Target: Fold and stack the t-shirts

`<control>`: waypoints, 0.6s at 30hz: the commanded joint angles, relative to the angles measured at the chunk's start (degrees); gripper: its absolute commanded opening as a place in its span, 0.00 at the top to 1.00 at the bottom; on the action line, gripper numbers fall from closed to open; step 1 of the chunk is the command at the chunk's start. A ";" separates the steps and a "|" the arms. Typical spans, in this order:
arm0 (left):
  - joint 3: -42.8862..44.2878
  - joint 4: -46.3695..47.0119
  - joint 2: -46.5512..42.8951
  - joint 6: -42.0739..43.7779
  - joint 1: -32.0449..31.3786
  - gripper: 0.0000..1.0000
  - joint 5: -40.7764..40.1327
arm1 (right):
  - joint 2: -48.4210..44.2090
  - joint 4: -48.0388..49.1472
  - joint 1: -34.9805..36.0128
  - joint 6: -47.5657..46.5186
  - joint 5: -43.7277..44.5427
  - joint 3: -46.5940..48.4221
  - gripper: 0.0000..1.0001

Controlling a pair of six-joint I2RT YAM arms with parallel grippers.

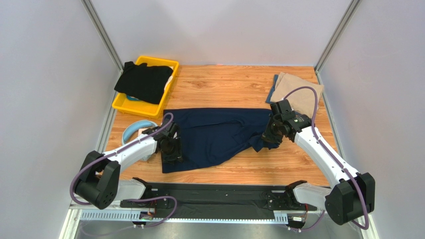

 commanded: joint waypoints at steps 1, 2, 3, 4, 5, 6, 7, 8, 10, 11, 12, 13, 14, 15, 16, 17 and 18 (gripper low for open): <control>-0.59 0.70 2.78 0.75 -0.81 0.46 1.25 | -0.30 2.62 -0.50 1.06 -0.07 -0.01 1.00; -0.51 0.70 2.60 0.84 -0.81 0.46 0.98 | 0.06 2.70 -0.50 1.24 -0.16 0.17 1.00; -0.33 0.61 2.34 0.84 -0.81 0.46 0.98 | 0.32 3.05 -0.50 1.50 -2.16 0.25 1.00; -0.24 0.61 2.16 0.84 -0.81 0.47 0.89 | 0.58 3.14 -0.50 2.02 -2.53 0.17 1.00; 0.11 0.61 2.07 1.10 -0.81 0.47 1.07 | 1.28 3.06 -0.67 2.38 -2.97 0.86 1.00; 0.46 0.52 1.98 1.36 -0.81 0.47 1.16 | 1.64 3.23 -0.67 2.56 -4.28 1.13 1.00; 0.72 0.17 1.81 1.45 -0.81 0.47 1.07 | 1.90 3.58 -0.67 3.25 -4.55 1.31 1.00; 1.25 -0.53 1.63 1.54 -0.81 0.47 1.07 | 2.34 4.02 -0.59 3.52 -4.82 1.22 1.00; 1.34 -1.06 0.76 1.89 -0.81 0.47 0.81 | 2.61 5.68 -0.67 4.75 -5.17 0.61 1.00; 1.08 -1.32 0.14 1.98 -0.81 0.47 0.63 | 2.78 6.21 -0.67 5.10 -5.43 0.35 1.00; 0.82 -1.41 -1.17 1.98 -0.81 0.47 0.46 | 3.31 6.83 -0.67 5.37 -5.87 -0.18 1.00; 0.64 -1.33 -1.79 1.81 -0.81 0.47 0.37 | 3.49 7.01 -0.67 5.46 -6.13 -0.36 1.00; 0.20 -1.15 -2.49 1.63 -0.81 0.47 0.11 | 3.66 7.01 -0.67 5.63 -6.40 -0.62 1.00; -0.06 -0.89 -3.63 1.37 -0.81 0.47 -0.25 | 3.84 7.01 -0.67 5.55 -6.49 -1.06 1.00; -0.33 -0.62 -3.99 0.93 -0.81 0.47 -0.34 | 3.75 7.01 -0.67 5.46 -6.57 -1.24 1.00; -0.59 -0.27 -4.25 0.84 -0.81 0.47 -0.34 | 3.58 7.10 -0.67 5.20 -6.23 -1.33 1.00; -0.59 -0.18 -4.43 0.75 -0.81 0.47 -0.16 | 3.23 6.93 -0.67 5.19 -6.05 -1.59 1.00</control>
